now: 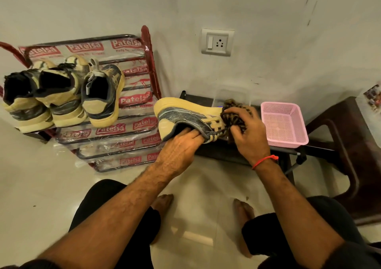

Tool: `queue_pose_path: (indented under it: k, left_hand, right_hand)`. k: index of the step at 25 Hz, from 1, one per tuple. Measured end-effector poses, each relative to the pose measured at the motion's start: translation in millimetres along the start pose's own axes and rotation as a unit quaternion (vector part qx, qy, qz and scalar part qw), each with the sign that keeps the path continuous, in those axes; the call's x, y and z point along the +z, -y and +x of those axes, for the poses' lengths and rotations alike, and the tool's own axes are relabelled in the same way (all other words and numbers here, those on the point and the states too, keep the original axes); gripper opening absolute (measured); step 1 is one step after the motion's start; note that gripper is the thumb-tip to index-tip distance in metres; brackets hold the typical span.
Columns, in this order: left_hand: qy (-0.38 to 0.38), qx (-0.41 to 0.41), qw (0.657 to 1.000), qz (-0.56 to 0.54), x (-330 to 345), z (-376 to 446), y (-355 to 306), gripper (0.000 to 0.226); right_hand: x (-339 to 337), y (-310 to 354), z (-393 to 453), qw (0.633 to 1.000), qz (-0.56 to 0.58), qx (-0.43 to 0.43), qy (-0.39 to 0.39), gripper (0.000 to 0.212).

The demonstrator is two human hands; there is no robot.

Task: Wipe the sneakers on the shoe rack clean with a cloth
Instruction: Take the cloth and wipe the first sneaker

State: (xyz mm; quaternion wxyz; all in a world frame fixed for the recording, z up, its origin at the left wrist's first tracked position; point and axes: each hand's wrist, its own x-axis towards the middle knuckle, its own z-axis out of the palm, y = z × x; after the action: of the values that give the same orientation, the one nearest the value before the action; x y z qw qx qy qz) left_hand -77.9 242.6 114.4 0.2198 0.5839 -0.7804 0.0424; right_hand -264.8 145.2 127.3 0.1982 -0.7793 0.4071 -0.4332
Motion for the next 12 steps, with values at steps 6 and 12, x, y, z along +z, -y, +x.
queue_pose_path:
  k: [6, 12]
  left_hand:
    - [-0.036, -0.295, 0.865, -0.404, -7, 17, -11, 0.057]
    - [-0.081, -0.413, 0.787, -0.451, -9, 14, -8, 0.04]
  right_hand:
    - [8, -3, -7, 0.999, 0.012, -0.01, 0.033, 0.048]
    - [16, 8, -17, 0.994, 0.066, 0.016, 0.089, 0.048]
